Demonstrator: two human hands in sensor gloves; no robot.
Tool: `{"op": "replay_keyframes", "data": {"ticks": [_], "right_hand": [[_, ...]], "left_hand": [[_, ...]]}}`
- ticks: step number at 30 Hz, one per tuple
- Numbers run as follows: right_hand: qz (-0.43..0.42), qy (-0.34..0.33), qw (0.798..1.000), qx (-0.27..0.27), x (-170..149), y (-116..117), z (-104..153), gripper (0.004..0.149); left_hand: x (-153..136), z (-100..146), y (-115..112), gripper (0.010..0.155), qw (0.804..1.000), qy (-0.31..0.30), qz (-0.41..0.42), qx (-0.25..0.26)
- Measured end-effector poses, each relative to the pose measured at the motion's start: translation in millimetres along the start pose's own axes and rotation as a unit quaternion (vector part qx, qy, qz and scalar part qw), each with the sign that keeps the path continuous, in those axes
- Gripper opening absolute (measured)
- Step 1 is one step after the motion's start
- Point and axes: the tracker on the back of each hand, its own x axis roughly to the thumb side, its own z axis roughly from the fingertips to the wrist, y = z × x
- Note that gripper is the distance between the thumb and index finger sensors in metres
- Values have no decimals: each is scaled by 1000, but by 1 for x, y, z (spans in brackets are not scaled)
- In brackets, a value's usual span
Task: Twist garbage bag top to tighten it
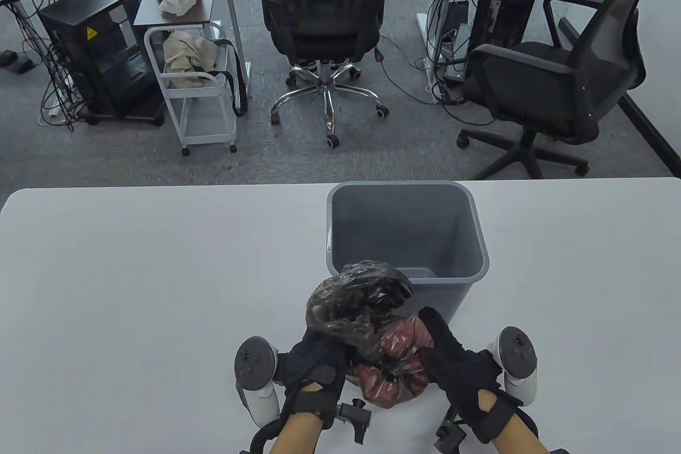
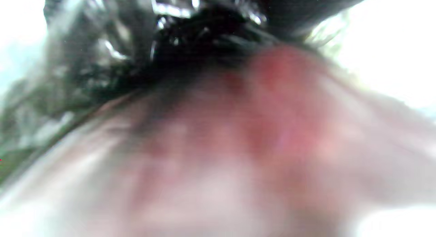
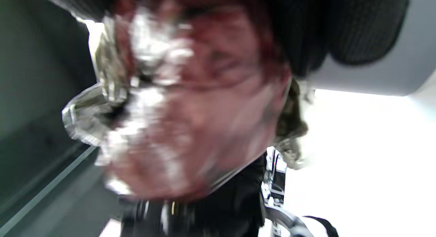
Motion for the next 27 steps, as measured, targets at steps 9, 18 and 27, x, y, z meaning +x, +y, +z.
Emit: {"op": "replay_keyframes", "data": {"ticks": [9, 18, 27], "right_hand": [[-19, 34, 999, 22, -4, 0, 2, 95], [50, -46, 998, 4, 8, -1, -2, 96], [-7, 16, 1000, 10, -2, -2, 0, 91]], "left_hand": [[3, 2, -1, 54, 999, -1, -4, 31], [3, 0, -2, 54, 1000, -7, 11, 12], [6, 2, -3, 54, 1000, -20, 6, 21]]}}
